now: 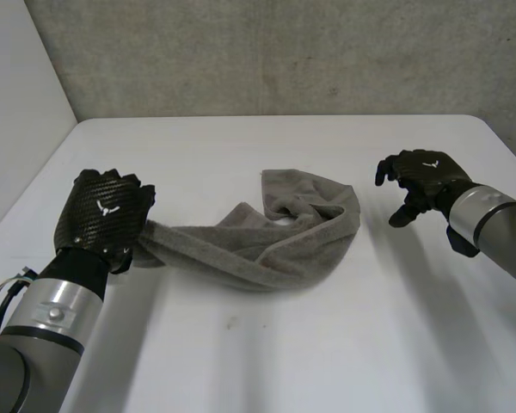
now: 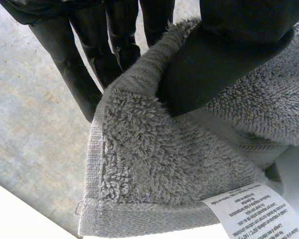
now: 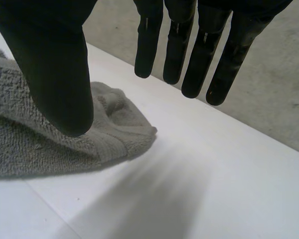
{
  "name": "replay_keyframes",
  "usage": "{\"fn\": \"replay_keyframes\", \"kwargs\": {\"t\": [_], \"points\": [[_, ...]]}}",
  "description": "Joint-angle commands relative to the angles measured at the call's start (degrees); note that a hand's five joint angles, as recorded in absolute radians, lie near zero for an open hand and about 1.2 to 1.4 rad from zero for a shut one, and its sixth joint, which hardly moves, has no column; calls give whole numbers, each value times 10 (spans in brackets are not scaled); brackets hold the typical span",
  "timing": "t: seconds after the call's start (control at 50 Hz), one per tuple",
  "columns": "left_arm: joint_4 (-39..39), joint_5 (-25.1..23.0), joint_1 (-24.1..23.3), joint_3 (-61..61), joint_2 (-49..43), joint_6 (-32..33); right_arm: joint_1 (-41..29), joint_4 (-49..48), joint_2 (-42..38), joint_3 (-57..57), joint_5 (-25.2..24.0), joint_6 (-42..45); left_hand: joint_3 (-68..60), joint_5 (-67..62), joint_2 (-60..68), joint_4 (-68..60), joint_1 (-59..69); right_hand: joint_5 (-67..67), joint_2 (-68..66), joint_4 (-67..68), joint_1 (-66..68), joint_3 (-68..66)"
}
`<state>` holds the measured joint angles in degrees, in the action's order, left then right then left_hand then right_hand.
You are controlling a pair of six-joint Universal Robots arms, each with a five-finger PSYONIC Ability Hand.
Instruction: Fold the towel.
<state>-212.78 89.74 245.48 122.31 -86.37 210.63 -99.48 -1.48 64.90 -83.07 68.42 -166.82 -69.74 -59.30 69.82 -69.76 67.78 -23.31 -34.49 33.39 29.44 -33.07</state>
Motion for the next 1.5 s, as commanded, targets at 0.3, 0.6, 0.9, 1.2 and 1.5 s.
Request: {"fn": "replay_keyframes", "kwargs": {"t": [0.3,0.6,0.9,1.2,1.5], "points": [[-1,-1,2,8,4,-29,1,-48,-12,-28,-156,144,-103,-107,102,-102,122,-49,-37,48,87,-51],[-2,-2,3,11,1,-29,-28,-71,-14,-52,-166,207,-103,-107,102,-102,122,-71,-59,70,109,-73],[-4,-2,4,11,-2,-29,-34,-91,-29,-69,-160,241,-103,-107,102,-102,122,-102,-91,102,141,-105],[-9,-11,6,-1,-19,-29,-64,-157,-93,-10,-65,277,-103,-107,102,-102,122,-467,-455,466,506,-469],[72,-12,13,-174,65,-24,-56,29,200,45,11,200,-103,-107,102,-102,122,-467,-455,466,506,-469]]}}
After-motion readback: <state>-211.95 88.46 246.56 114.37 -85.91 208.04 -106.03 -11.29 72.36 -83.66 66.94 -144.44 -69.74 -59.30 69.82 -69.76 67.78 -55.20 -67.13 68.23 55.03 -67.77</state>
